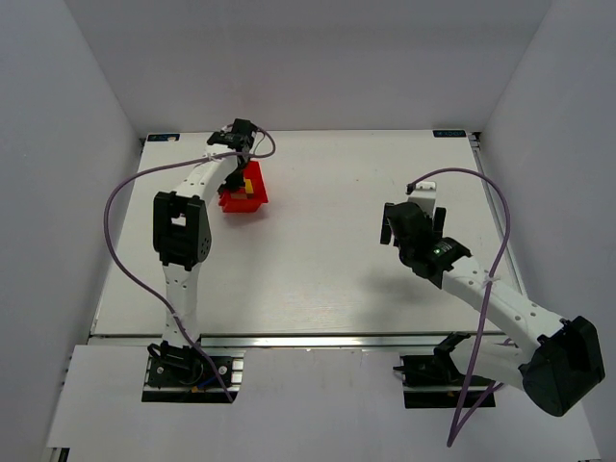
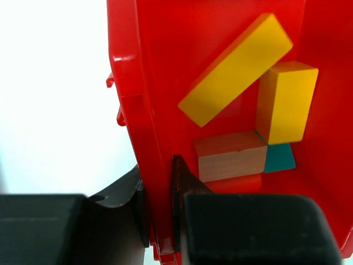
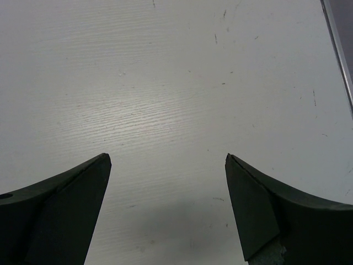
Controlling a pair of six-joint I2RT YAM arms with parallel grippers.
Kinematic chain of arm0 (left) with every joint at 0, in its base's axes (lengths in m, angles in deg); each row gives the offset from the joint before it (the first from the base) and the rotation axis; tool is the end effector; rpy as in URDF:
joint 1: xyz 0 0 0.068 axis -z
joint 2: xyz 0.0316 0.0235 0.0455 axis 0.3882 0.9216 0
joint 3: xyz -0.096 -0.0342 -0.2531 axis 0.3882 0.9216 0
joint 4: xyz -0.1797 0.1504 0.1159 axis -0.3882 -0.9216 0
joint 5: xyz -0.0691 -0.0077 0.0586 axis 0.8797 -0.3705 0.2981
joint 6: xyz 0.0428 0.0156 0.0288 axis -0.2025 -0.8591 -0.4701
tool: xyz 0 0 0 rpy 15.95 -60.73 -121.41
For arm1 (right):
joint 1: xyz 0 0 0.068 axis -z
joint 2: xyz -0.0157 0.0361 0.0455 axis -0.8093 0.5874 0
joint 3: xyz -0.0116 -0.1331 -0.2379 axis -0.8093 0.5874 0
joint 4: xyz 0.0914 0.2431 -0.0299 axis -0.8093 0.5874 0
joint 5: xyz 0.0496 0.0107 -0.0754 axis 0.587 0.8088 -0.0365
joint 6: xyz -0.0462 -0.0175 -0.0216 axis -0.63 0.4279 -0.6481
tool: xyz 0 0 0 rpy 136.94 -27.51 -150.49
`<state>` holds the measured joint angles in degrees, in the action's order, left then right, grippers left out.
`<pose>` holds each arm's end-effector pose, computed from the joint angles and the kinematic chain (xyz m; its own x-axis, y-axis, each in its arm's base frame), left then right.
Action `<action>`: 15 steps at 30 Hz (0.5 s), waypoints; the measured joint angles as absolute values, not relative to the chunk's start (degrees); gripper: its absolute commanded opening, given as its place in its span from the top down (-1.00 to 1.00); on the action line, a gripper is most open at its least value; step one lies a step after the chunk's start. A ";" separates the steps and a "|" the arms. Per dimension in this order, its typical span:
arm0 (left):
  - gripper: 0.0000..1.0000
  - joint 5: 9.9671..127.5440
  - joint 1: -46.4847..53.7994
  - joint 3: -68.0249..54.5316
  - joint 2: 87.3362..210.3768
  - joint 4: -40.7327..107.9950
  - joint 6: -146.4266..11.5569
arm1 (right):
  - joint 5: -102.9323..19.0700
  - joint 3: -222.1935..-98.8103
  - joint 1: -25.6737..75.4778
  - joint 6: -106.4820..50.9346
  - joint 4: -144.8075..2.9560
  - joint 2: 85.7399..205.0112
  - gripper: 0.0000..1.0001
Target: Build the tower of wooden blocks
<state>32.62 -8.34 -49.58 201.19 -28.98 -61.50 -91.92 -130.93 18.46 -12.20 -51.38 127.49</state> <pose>0.4536 -0.1001 0.2258 -0.9114 -0.0391 -0.4097 -0.1924 0.9204 0.3403 0.2031 0.1158 0.2736 -0.4532 0.0220 -0.8911 0.1933 0.9783 -0.0741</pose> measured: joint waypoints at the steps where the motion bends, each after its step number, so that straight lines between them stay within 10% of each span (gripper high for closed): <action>1: 1.00 30.58 -7.99 -49.49 200.69 -28.87 -63.31 | -91.99 -131.06 18.46 -12.35 -51.27 127.89 -0.79; 15: 1.00 8.92 0.10 -37.21 195.86 -12.48 -98.06 | -94.81 -131.61 18.46 -12.98 -48.80 129.68 -0.78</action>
<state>8.92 0.10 -37.21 195.86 -12.48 -98.06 -94.81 -131.61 18.46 -12.98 -48.80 129.68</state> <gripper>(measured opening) 0.258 0.894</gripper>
